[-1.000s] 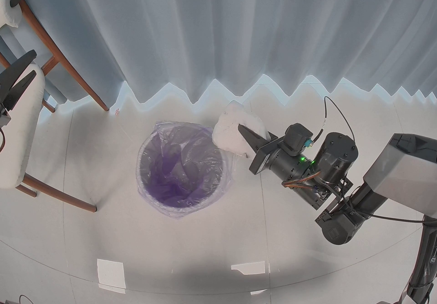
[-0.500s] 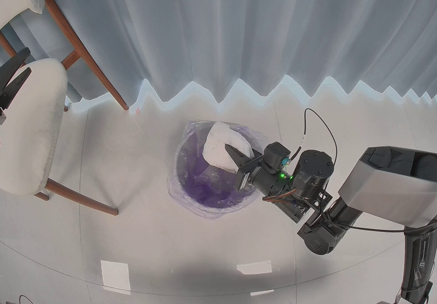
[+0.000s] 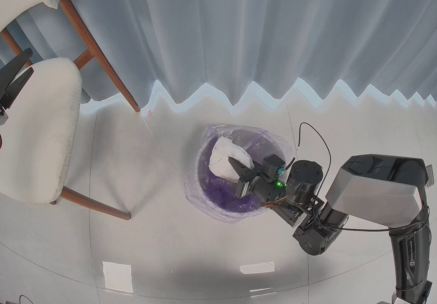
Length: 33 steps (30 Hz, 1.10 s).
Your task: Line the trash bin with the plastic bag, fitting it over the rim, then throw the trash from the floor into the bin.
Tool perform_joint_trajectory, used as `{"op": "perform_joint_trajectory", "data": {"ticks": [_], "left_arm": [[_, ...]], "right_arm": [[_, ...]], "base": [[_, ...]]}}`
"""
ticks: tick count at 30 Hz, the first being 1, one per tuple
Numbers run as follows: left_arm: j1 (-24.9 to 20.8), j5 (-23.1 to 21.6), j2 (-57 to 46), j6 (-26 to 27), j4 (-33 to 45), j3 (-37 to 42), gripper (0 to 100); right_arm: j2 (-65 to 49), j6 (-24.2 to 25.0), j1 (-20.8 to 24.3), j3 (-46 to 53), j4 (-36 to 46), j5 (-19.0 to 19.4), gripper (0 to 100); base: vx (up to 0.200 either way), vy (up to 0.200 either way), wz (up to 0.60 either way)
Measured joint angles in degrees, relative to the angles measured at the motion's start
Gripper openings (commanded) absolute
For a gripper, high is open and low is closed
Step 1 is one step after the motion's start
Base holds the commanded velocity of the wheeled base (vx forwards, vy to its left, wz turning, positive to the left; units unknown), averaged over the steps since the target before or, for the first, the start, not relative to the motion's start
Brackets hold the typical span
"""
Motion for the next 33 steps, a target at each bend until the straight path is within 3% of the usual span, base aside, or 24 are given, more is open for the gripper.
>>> {"op": "perform_joint_trajectory", "data": {"ticks": [13, 14, 24, 33], "left_arm": [[-0.1, 0.0, 0.0, 0.1, 0.0, 0.1, 100], [-0.1, 0.0, 0.0, 0.1, 0.0, 0.1, 100], [-0.2, 0.0, 0.0, 0.1, 0.0, 0.3, 100], [-2.4, 0.0, 0.1, 0.1, -0.1, -0.1, 100]], "right_arm": [[5.2, -1.1, -2.2, -3.3, 0.0, 0.0, 0], [5.4, -1.2, -2.4, -3.8, 0.0, 0.0, 100], [5.7, -1.7, -2.7, -3.1, 0.1, -1.3, 100], [-3.6, -1.5, -2.9, 1.8, 0.0, -2.5, 100]], "base": [[0.000, 0.000, 0.00], [0.000, 0.000, 0.00], [0.000, 0.000, 0.00], [0.000, 0.000, 0.00]]}}
